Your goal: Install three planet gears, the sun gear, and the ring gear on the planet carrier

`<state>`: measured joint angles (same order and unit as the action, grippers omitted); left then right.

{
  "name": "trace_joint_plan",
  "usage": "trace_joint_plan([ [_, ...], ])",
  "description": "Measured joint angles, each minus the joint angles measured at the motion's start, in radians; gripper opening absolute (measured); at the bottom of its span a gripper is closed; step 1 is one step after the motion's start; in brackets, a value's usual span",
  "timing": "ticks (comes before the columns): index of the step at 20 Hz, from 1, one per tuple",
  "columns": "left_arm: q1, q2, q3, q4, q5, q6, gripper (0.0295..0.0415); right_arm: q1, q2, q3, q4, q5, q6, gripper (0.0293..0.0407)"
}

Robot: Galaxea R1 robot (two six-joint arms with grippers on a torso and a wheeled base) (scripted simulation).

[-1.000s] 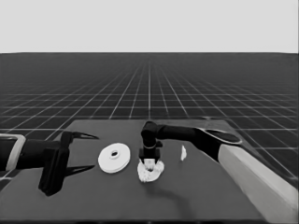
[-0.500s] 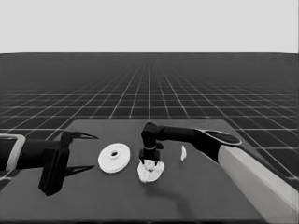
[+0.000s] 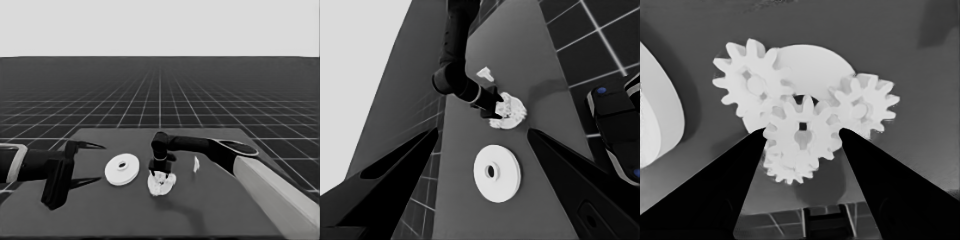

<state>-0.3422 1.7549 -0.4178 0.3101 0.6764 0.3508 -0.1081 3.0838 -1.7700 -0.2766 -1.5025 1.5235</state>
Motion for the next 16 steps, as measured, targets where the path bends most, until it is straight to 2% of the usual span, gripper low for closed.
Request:
trace_joint_plan([
  [16,0.000,0.000,0.000,0.000,0.000,0.000,0.0385,0.000,0.000,0.000,0.000,0.000,0.168,0.0309],
])
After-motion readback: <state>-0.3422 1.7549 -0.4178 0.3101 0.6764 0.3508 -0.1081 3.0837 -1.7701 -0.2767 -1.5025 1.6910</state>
